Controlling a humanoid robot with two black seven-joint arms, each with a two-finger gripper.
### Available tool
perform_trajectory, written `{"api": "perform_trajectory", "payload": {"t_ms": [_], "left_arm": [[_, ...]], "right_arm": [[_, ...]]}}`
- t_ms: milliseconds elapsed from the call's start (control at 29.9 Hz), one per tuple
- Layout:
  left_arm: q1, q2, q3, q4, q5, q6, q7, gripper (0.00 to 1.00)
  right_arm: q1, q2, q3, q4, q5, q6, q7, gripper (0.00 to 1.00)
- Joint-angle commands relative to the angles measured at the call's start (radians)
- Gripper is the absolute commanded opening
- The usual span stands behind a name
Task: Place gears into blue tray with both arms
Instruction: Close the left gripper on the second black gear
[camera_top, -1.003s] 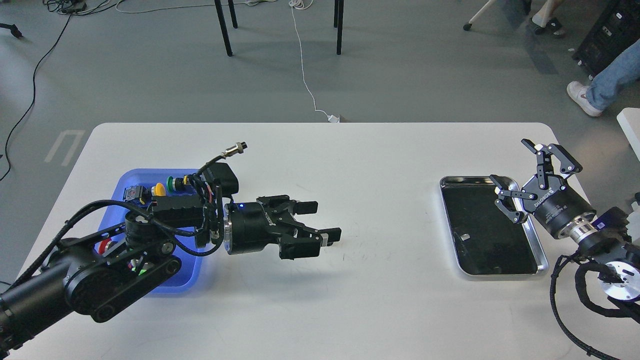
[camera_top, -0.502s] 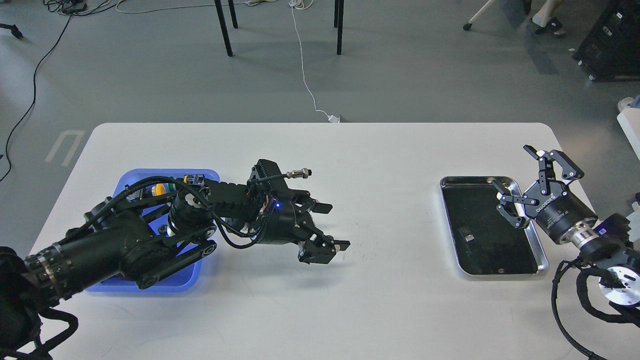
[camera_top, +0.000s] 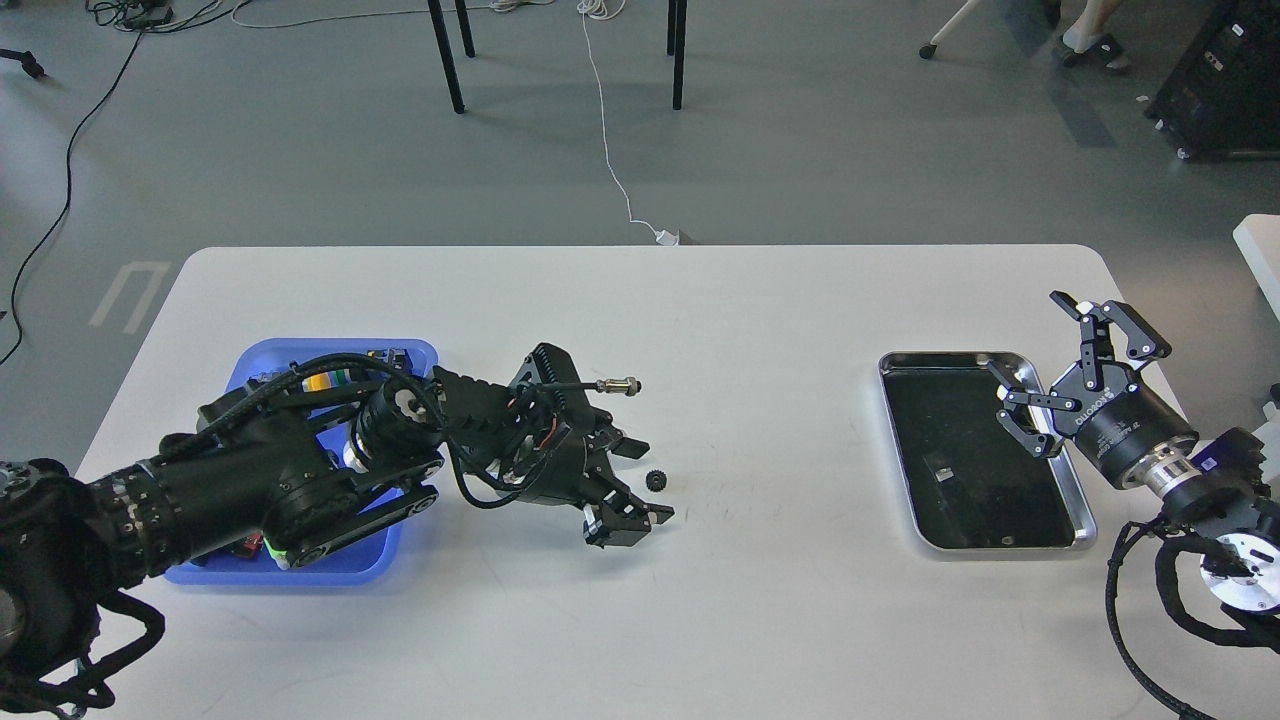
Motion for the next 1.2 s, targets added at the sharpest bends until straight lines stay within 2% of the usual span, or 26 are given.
{"api": "perform_trajectory", "payload": {"t_ms": [0, 100, 435, 569, 669, 769, 870, 903, 1037, 1171], "left_arm": [[-0.002, -0.005, 0.002, 0.019, 0.000, 0.000, 0.000, 0.74], [-0.002, -0.011, 0.002, 0.027, 0.000, 0.000, 0.000, 0.70], [-0.002, -0.054, 0.000, 0.065, 0.000, 0.000, 0.000, 0.69], [-0.002, -0.064, 0.000, 0.090, 0.000, 0.000, 0.000, 0.65], [-0.002, -0.061, 0.000, 0.093, 0.000, 0.000, 0.000, 0.52], [-0.004, -0.057, 0.000, 0.093, 0.000, 0.000, 0.000, 0.35], [-0.004, -0.057, 0.000, 0.093, 0.000, 0.000, 0.000, 0.33], [-0.004, -0.056, 0.000, 0.093, 0.000, 0.000, 0.000, 0.18], [-0.005, -0.059, 0.000, 0.091, 0.000, 0.001, 0.000, 0.11], [-0.025, -0.061, -0.008, 0.084, 0.000, 0.001, 0.000, 0.11]], "right_arm": [[0.000, -0.001, 0.000, -0.002, 0.000, 0.000, 0.000, 0.95], [0.000, 0.000, 0.000, -0.002, 0.000, 0.000, 0.000, 0.95], [-0.009, -0.001, 0.000, -0.002, 0.000, 0.000, 0.000, 0.95], [-0.012, -0.001, 0.000, -0.002, 0.000, 0.000, 0.000, 0.95], [-0.023, -0.001, 0.000, -0.002, 0.000, 0.000, 0.000, 0.95], [-0.024, -0.001, 0.000, -0.002, 0.000, 0.000, 0.000, 0.95], [-0.024, -0.001, 0.000, -0.002, 0.000, 0.000, 0.000, 0.95], [-0.024, -0.001, 0.000, -0.002, 0.000, 0.000, 0.000, 0.95], [-0.024, -0.001, 0.000, -0.002, 0.000, 0.000, 0.000, 0.95], [-0.024, -0.001, 0.000, -0.002, 0.000, 0.000, 0.000, 0.95]]}}
